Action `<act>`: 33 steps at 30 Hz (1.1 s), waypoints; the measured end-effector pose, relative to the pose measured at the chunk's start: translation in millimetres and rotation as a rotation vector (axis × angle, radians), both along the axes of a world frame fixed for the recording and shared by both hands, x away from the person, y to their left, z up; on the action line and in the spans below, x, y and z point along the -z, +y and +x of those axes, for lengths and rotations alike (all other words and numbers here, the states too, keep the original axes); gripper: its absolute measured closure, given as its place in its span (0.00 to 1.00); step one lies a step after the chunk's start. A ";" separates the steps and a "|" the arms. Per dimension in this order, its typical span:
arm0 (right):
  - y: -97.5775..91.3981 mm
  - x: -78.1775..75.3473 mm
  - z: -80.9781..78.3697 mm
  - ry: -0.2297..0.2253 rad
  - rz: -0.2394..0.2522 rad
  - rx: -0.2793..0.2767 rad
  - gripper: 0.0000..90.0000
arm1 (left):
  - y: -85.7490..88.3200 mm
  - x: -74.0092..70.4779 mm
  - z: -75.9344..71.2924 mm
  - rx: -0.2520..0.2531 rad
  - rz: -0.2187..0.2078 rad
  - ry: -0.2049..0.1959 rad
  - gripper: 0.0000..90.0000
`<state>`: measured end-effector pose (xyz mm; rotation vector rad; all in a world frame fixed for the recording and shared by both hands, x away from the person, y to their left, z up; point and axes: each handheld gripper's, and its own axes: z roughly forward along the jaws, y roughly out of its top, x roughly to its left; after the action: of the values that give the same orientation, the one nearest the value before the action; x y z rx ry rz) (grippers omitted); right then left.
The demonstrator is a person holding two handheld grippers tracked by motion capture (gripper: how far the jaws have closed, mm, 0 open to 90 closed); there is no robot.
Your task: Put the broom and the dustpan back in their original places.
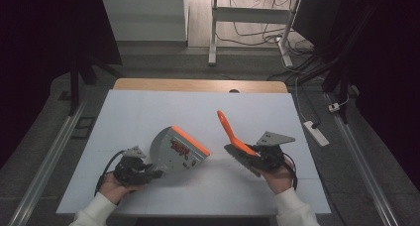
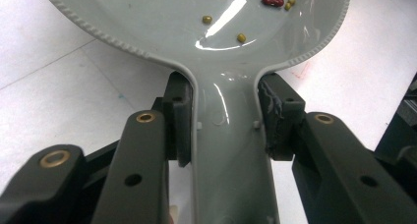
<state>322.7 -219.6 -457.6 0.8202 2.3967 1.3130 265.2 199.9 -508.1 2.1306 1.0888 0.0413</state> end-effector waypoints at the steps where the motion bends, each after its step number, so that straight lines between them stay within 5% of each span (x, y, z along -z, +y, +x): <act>1: -2.0 0.8 -0.2 0.003 0.001 0.003 0.78 | 0.2 0.4 -0.2 -0.005 0.002 0.003 0.68; 33: -29.7 15.4 -18.7 0.083 -0.005 0.018 0.78 | 19.6 7.7 -11.0 -0.315 -0.049 -0.001 0.68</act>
<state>304.0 -249.3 -473.0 0.9103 2.4487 1.2899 254.2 219.5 -515.8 1.8983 1.4005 0.1617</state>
